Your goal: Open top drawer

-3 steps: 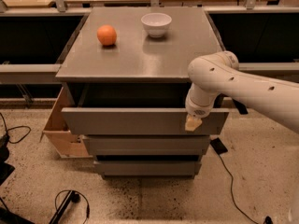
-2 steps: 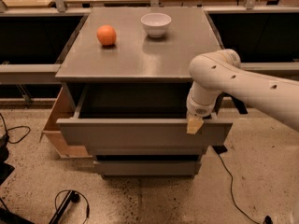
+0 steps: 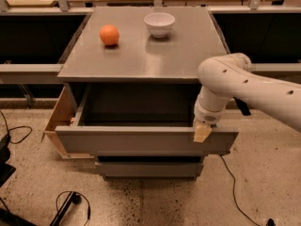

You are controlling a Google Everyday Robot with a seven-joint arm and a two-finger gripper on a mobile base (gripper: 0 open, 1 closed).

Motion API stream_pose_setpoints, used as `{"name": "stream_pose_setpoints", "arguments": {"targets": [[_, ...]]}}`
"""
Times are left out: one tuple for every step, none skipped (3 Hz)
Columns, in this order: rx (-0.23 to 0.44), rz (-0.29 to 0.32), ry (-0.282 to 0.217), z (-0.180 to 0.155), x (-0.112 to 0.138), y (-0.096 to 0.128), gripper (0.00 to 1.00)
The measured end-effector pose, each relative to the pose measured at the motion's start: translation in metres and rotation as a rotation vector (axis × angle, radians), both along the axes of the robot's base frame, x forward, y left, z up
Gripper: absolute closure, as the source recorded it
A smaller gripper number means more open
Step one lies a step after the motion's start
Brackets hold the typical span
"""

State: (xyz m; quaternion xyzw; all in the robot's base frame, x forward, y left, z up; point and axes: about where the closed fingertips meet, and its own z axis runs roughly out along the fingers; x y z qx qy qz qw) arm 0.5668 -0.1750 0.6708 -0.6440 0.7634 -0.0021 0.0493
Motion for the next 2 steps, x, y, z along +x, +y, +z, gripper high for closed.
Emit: {"name": "stream_pose_setpoints", "arguments": {"targets": [[0.000, 0.000, 0.000, 0.001, 0.000, 0.000, 1.00], [-0.003, -0.020, 0.029, 0.000, -0.018, -0.008, 1.00]]}}
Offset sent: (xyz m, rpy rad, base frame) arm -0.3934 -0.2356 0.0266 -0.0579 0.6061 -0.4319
